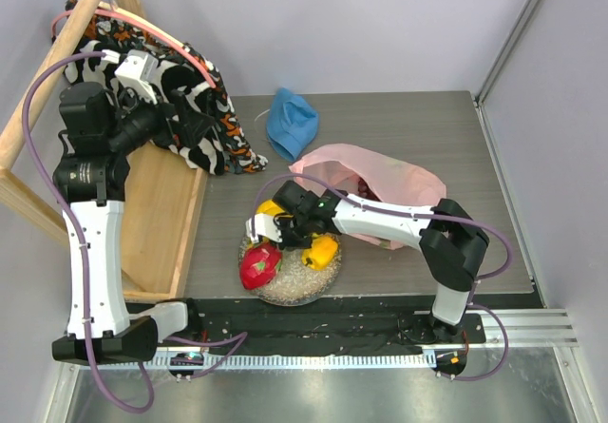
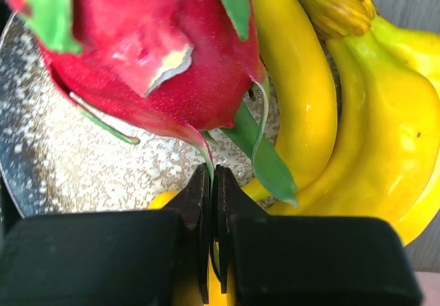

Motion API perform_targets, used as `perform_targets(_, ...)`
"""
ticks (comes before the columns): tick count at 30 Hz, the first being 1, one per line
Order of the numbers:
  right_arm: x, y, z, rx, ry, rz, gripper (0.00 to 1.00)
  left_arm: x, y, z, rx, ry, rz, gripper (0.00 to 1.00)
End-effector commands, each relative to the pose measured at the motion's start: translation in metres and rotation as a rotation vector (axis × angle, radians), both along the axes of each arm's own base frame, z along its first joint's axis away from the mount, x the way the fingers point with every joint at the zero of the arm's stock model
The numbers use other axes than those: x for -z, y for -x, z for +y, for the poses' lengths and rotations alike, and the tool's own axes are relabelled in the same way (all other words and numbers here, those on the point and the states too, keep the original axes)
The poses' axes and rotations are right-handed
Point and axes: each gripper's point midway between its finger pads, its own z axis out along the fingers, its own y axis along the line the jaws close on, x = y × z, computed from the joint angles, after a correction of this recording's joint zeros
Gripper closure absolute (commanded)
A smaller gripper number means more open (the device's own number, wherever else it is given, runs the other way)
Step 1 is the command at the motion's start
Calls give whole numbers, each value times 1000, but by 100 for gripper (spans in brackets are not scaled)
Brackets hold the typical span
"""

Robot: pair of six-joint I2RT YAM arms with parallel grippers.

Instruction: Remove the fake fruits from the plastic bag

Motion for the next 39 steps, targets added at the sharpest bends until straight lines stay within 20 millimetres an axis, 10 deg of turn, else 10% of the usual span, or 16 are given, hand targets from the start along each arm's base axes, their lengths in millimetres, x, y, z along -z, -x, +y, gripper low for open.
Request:
perform_targets(1, -11, -21, 13, 161, -82, -47, 99, -21, 4, -2, 14, 24, -63, 0)
perform_targets(12, -10, -45, 25, 241, -96, -86, 98, -18, 10, 3, -1, 55, -50, 0)
perform_targets(21, -10, -28, 1, 130, 18, -65, 53, -19, 9, 1, 13, 80, -48, 0)
perform_targets(33, -89, -13, -40, 78, -7, -139, 39, -21, 11, -2, 30, 91, -50, 0)
perform_targets(39, -148, -28, -87, 205, -97, -176, 61, -26, 12, -4, 39, 103, -58, 0)
